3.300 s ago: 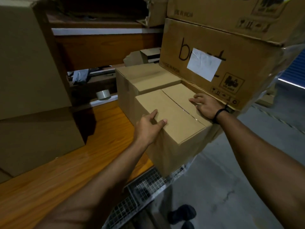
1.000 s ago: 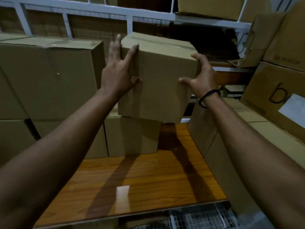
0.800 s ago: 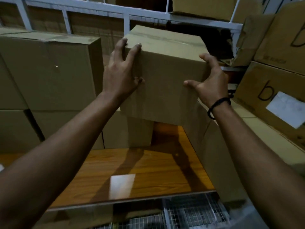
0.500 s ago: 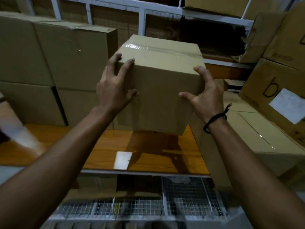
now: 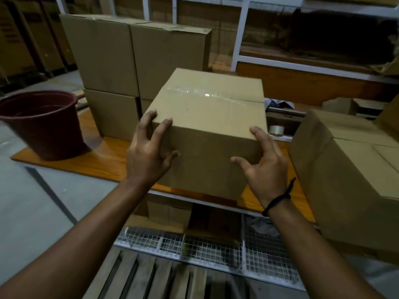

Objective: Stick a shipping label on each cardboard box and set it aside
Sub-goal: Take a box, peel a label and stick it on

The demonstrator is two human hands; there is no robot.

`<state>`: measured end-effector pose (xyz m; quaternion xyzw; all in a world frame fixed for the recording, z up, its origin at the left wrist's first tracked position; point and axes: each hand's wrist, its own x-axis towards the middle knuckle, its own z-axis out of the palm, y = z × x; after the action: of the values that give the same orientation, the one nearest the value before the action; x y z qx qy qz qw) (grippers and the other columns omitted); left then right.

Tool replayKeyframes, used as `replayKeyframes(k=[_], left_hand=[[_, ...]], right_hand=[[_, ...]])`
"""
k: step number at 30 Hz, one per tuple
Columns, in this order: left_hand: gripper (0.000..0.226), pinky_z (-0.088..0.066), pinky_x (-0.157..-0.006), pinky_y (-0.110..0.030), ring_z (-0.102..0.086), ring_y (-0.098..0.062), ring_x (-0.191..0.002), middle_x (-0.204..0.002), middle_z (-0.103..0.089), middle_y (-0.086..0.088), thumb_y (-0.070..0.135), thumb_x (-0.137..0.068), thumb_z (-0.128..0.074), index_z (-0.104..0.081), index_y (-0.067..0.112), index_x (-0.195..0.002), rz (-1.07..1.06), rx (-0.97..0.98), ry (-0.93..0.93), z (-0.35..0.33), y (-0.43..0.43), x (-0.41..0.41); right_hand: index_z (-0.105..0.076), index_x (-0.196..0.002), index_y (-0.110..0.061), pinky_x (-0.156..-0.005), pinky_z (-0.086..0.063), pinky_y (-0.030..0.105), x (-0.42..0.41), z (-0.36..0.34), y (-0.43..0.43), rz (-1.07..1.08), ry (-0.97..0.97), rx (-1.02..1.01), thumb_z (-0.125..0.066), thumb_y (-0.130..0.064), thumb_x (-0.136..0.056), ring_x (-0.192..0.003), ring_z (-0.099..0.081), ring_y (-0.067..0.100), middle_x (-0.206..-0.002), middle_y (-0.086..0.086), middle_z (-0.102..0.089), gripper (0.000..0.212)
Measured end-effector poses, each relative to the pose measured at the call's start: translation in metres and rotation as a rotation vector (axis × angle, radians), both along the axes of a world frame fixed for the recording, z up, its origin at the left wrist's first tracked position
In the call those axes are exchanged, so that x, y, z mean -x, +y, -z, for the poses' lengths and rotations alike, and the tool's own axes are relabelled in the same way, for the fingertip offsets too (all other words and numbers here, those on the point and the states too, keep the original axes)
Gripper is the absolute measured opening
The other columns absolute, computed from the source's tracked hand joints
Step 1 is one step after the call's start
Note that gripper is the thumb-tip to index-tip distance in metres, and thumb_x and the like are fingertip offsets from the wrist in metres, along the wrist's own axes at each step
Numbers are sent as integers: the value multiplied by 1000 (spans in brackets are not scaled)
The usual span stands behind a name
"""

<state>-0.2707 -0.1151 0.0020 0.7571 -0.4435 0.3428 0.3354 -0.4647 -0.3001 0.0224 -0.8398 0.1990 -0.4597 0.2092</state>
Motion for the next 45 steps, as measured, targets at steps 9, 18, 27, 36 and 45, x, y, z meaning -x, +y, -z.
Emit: replayKeyframes(k=[9,18,27,36,45], left_hand=[[87,-56,-81,-51,-42,-41,-128,-149,-29,-15,26,-67,-87,-39,22,-140,-24,-181,152,64,66,-95],[83,-58,-73,-48,-43,-40,-127,-149,-29,-13,27,-70,-86,-39,26,-139,18,-243,256,94,84,-159],[62,-54,-78,-39,-46,-33,-125,-145,-35,-9,39,-77,-78,-50,25,-131,78,-188,295,92,82,-179],[53,-48,-97,-37,-49,-17,-123,-129,-51,2,74,-79,-55,-57,41,-120,318,117,952,49,65,-226],[74,-34,-111,-41,-36,-15,-132,-151,-35,5,42,-79,-72,-39,41,-145,395,-272,1294,23,32,-261]], right_hand=[[-48,-137,-31,-98,-49,49,-106,81,52,-38,129,-188,-86,-25,-68,-128,-47,29,-139,8,-51,80],[-45,-138,-37,-97,-51,45,-163,114,73,25,207,-266,-85,-29,-69,-126,-48,27,-143,8,-47,81],[-43,-135,-41,-79,-57,40,-170,113,65,45,343,-201,-72,-58,-72,-116,-53,26,-142,7,-42,71],[-49,-133,-39,-103,-42,48,-214,40,1,-13,388,-480,-61,-69,-74,-131,-40,25,-146,4,-38,67],[-37,-146,-32,-110,-33,35,-244,43,-14,-144,562,-541,-68,-57,-79,-137,-37,16,-151,-8,-38,78]])
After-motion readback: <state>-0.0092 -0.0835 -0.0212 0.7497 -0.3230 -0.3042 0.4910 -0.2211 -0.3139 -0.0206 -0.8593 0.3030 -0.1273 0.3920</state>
